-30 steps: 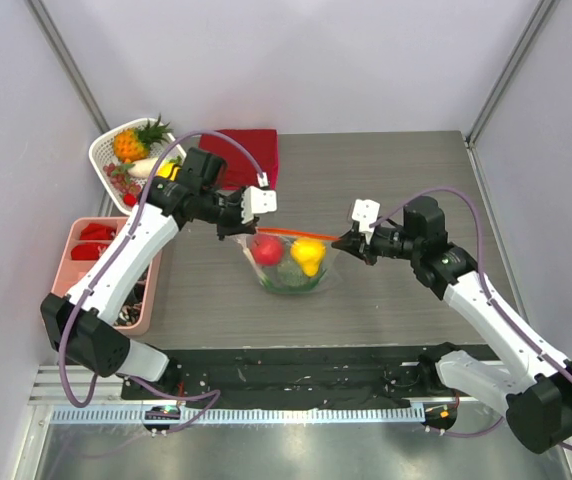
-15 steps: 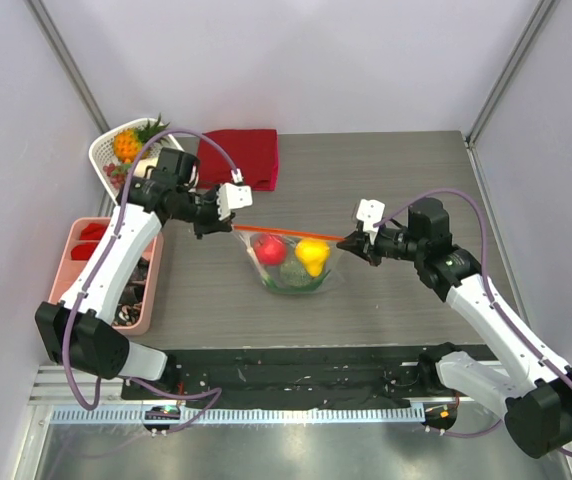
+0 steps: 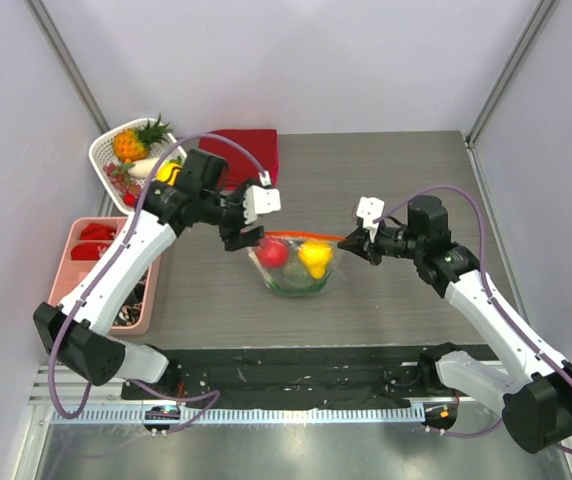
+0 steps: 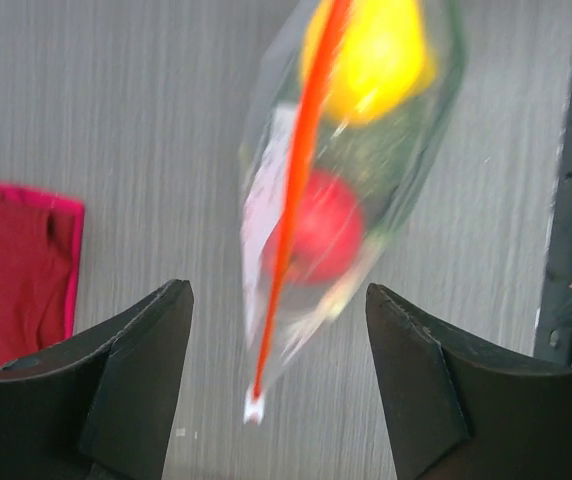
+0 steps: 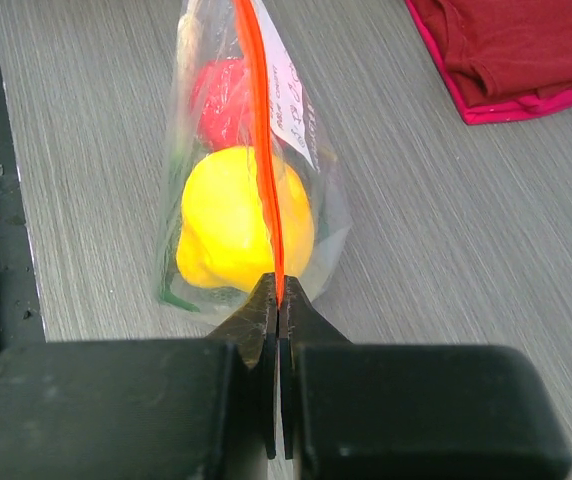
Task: Place the food in the zip-top bag and seal the zipper
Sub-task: Unzip the zipper food storage bag at the center of the board, then place the zipper food storage bag at the center of the board.
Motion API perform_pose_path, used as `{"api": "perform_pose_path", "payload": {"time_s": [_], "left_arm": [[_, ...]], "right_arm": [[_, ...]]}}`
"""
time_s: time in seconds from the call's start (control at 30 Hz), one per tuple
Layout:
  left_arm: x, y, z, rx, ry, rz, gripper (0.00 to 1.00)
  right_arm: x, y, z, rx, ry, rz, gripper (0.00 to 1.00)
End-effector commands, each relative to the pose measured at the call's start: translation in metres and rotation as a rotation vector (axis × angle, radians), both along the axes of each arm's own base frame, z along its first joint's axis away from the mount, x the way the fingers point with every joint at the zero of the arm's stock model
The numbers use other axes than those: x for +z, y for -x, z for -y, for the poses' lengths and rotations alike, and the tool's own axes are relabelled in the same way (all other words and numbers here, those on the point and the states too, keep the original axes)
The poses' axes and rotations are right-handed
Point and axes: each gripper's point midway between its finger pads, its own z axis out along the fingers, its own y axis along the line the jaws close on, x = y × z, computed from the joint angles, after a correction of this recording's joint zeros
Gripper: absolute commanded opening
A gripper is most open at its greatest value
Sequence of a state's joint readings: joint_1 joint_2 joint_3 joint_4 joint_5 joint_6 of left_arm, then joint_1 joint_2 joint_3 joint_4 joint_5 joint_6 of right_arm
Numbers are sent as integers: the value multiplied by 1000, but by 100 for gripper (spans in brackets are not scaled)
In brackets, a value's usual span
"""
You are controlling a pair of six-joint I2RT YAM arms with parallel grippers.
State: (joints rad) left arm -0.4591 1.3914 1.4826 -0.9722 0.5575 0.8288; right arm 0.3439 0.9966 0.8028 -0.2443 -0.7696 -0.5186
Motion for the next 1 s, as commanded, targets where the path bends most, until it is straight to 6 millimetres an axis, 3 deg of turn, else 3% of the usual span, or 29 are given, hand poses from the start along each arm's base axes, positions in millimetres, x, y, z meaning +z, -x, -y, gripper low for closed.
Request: {"api": "perform_pose_path", "payload": {"time_s": [0.0, 0.17, 0.3, 0.4, 0.43, 0.47, 0.53, 0.57, 0.6, 0.73, 0.77, 0.8, 0.83, 0.87, 0.9, 0.97], "left_arm": [[18, -3, 35, -7, 59, 72, 73], [1, 2, 57, -70, 28, 44, 72], [-22, 14, 59, -141, -45, -25, 53], [-26, 13, 64, -129, -53, -84, 23], [-25, 10, 66, -119, -50, -95, 2], [-19, 2, 70, -103, -36, -89, 0], [-12, -9, 74, -61, -9, -91, 0], [-5, -25, 79, -32, 11, -43, 0], [0, -34, 81, -16, 19, -21, 0], [13, -85, 90, 40, 13, 117, 0], [30, -98, 93, 57, 32, 162, 0], [18, -115, 94, 84, 4, 152, 0], [21, -123, 96, 94, 3, 166, 0], [42, -133, 99, 114, 32, 205, 0], [33, -144, 103, 121, 20, 200, 0], [39, -154, 107, 126, 40, 233, 0]], "right_arm": [[27, -4, -5, 20, -39, 58, 1], [27, -2, -4, 18, -35, 63, 1], [29, 0, -1, 9, -35, 68, 1], [27, 2, 0, -3, -41, 55, 1], [26, 3, 0, -9, -42, 48, 1], [25, 1, 2, -35, -43, 34, 1], [25, -3, 5, -78, -53, 15, 15], [25, -7, 7, -124, -68, -22, 22], [27, -10, 9, -151, -76, -33, 39], [41, -23, 15, -283, -151, -100, 79], [47, -26, 17, -315, -171, -100, 84], [57, -31, 20, -363, -215, -115, 91], [64, -35, 24, -390, -238, -116, 94], [71, -37, 26, -407, -262, -123, 98], [86, -41, 29, -439, -299, -115, 98], [100, -45, 34, -473, -352, -135, 99]]}}
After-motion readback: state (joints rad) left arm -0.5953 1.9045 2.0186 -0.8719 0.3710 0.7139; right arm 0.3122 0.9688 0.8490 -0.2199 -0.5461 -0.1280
